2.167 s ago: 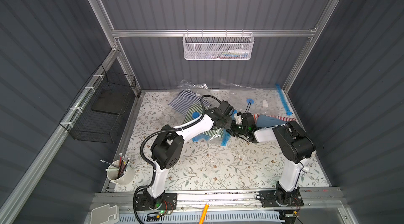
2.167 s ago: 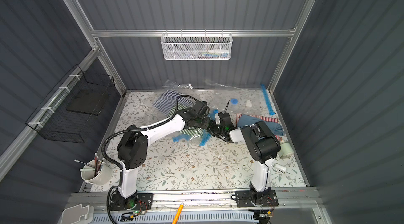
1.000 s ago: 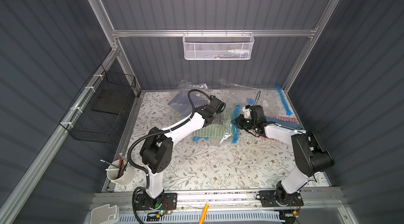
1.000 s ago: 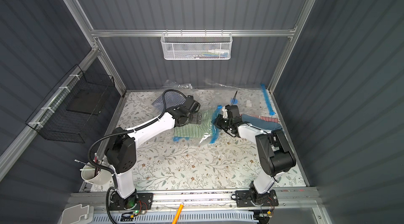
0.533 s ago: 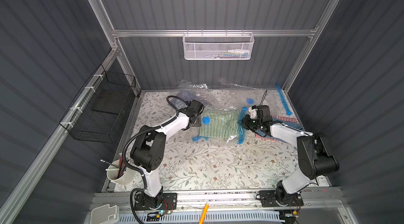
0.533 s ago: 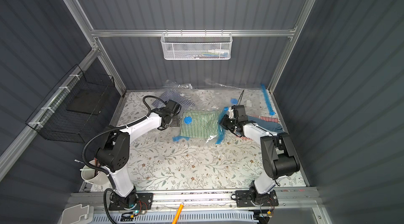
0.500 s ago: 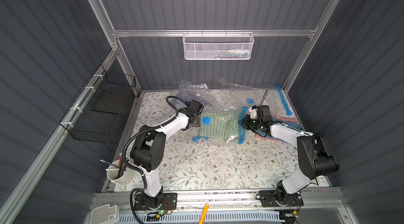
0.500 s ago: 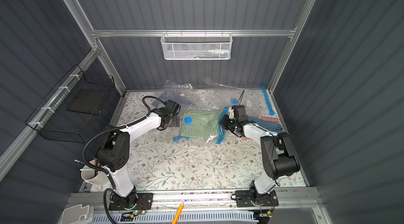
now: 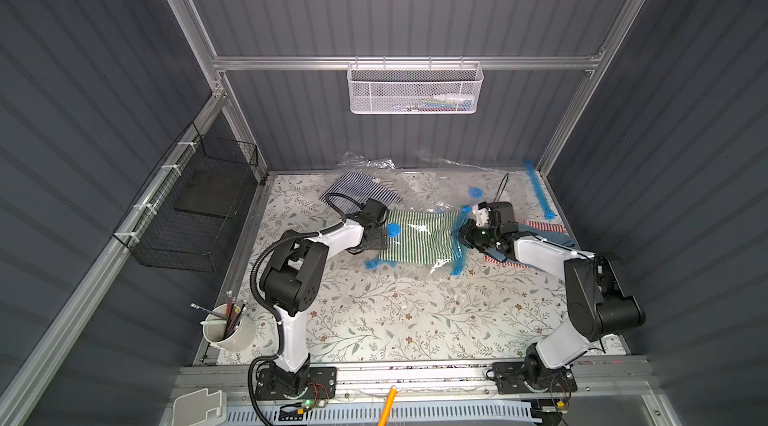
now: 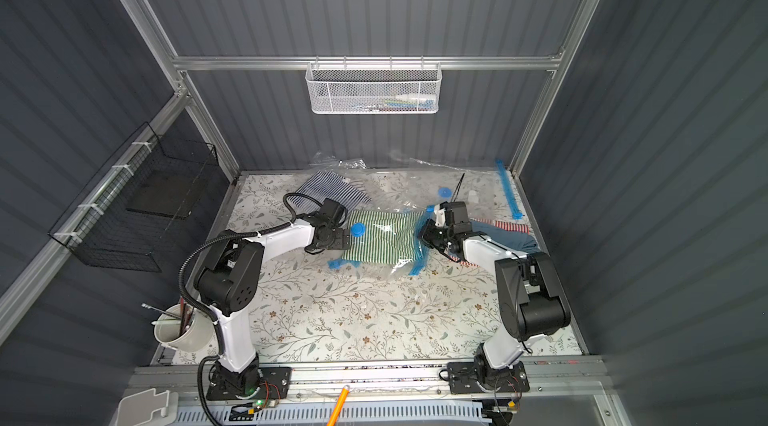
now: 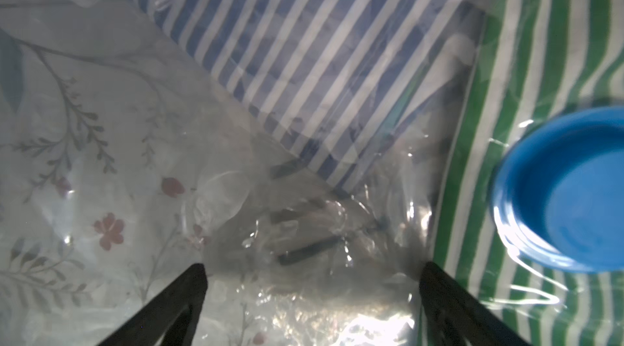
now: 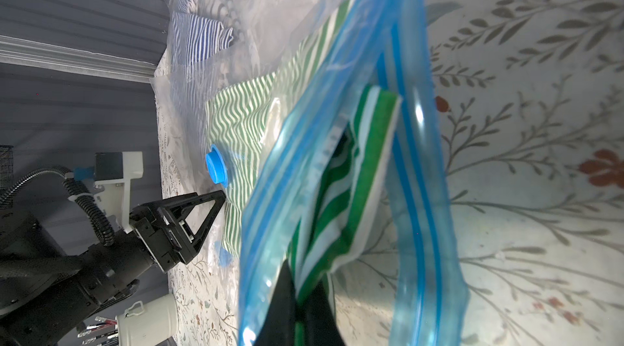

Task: Take the tank top out of the vacuum bag
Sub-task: Take out the tank top from the vacuum bag.

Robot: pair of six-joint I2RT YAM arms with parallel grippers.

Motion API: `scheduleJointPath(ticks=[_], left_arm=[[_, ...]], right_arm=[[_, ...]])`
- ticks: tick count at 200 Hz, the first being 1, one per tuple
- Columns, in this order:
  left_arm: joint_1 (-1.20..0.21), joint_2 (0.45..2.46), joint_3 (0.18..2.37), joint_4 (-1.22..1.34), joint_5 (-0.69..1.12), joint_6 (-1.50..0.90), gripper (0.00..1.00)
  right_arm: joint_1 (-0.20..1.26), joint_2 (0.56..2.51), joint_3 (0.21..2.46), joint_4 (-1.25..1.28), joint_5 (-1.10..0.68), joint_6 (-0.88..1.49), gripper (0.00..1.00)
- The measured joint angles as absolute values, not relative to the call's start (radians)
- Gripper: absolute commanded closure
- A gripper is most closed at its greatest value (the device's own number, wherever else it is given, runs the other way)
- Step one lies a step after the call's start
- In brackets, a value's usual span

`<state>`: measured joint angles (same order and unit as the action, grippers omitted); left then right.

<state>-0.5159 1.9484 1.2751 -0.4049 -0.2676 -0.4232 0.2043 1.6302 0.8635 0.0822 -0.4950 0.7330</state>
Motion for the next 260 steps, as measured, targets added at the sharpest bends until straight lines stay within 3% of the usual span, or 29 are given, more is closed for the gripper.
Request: scheduleJointPath(ticks=[17,34,90,147,203,260], left_arm=[[-0.513,1.943,1.251,-0.368,-0.246,-0.426,0.09],[-0.510,1.943,1.247,-0.349,-0.218,-0.426,0.23],[-0.509,1.966,1.250,-0.297,-0.186,-0.422,0.95],[-0.506,1.965,1.250,-0.296,-0.216,-0.430,0.93],[-0.507,1.912,1.201,-0.336,-0.256,-0.431,1.00],[-0.468,1.866,1.173,-0.373,-0.265,-0.434,1.00]], right_arm=[[0.204,1.630,0.863,0.083,-0.495,0.733,1.00],[0.203,1.631,0.863,0.085,-0.499,0.734,1.00],[0.192,1.647,0.860,0.116,-0.526,0.755,1.00],[0.181,1.646,0.857,0.119,-0.544,0.759,1.00],[0.154,1.613,0.843,0.104,-0.549,0.759,1.00],[0.112,1.567,0.843,0.065,-0.549,0.750,1.00]])
